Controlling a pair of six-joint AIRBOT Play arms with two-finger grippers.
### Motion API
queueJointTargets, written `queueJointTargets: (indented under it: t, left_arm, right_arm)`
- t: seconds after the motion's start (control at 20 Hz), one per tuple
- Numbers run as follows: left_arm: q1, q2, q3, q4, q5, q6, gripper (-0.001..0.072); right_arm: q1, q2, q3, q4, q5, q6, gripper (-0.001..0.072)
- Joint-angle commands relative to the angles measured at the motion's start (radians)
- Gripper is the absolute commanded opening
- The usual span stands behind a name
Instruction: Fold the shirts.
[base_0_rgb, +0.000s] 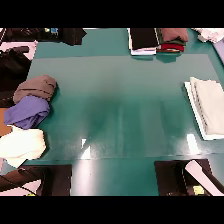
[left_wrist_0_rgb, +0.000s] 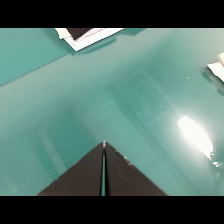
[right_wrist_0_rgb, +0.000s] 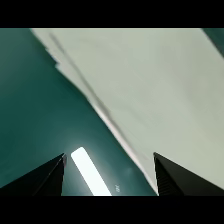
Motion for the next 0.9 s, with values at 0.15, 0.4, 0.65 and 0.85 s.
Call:
queueJointTargets:
  t: [0.15,0.4,0.65,0.85]
  left_arm:
    - [0.0,0.0,0.0,-0.001,0.009,-0.003,0.0025]
    - [0.0,0.0,0.0,-0.001,0.018,-0.003,0.0025]
    - [0.0,0.0,0.0,-0.001,0.018,-0.003,0.0025]
    - [0.0,0.0,0.0,-0.001,0.018,-0.004,0.0025]
  right_arm:
    - [0.527,0.032,0.035,0.095,-0.08,0.0,0.0624]
    - [0.861,0.003,0.035,0.095,-0.195,0.0,0.03]
    - [1.011,-0.045,0.035,0.095,-0.199,-0.011,0.0014]
    - [1.034,-0.059,0.035,0.098,-0.198,-0.011,0.0015]
